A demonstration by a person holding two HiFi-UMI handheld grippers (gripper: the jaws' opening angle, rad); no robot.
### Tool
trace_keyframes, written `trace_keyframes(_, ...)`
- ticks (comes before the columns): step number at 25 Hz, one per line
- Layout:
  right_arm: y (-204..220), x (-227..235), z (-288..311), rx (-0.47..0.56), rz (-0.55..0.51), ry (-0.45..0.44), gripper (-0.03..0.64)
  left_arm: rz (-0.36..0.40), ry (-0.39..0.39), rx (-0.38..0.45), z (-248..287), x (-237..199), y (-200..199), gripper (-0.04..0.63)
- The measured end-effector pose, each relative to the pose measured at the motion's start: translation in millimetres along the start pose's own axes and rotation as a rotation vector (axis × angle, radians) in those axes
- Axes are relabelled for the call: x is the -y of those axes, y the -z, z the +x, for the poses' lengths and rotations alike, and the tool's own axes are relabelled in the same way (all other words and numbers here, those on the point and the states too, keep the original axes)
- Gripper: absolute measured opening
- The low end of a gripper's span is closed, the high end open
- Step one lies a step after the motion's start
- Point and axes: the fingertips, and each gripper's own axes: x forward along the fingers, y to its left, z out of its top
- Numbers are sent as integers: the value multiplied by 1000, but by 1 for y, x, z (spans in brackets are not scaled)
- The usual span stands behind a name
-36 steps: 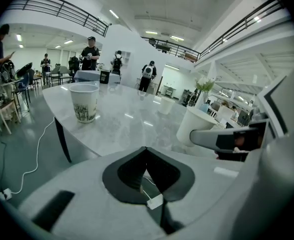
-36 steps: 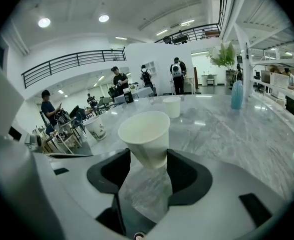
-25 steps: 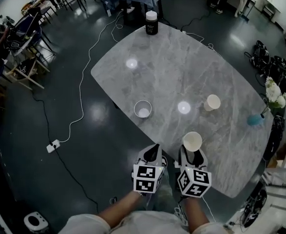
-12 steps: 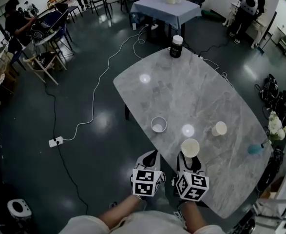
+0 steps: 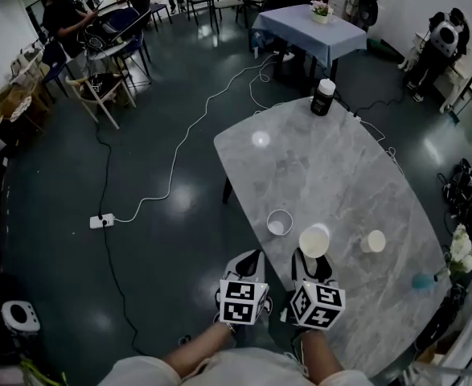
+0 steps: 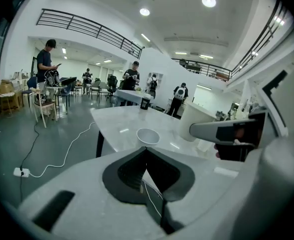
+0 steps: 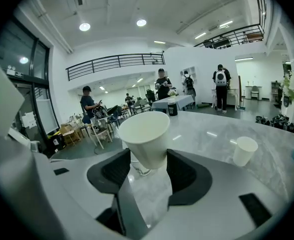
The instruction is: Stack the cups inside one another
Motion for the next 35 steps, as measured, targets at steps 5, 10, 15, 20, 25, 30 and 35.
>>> trace_keyframes(5,-9,-15,20,-8,-20,-52,209,-18,-45,19,2,-18,-11,-5)
trace_keyframes(10,-11,-30,40,-20,-39,-101,209,-40,-92,26,4,-38,-14,-5)
trace_keyframes(15,-11,-38,56,-37,-50,-130,209,-56,-119,27,9,-49,-15,-5)
trace_keyframes(20,-6,-44,69,-65,-59,-153,209,-72,-145,15,13,-60,-11,-5)
trace_keyframes(25,3,-48,80,-92,-69,-167,209,-87,-163,0,16,-68,-2,-5)
trace_keyframes(30,10,-47,86,-113,-67,-175,209,-101,-172,-16,20,-71,3,-5)
trace_keyframes(35,13,-49,87,-128,-66,-181,209,-106,-176,-23,21,-73,7,-5)
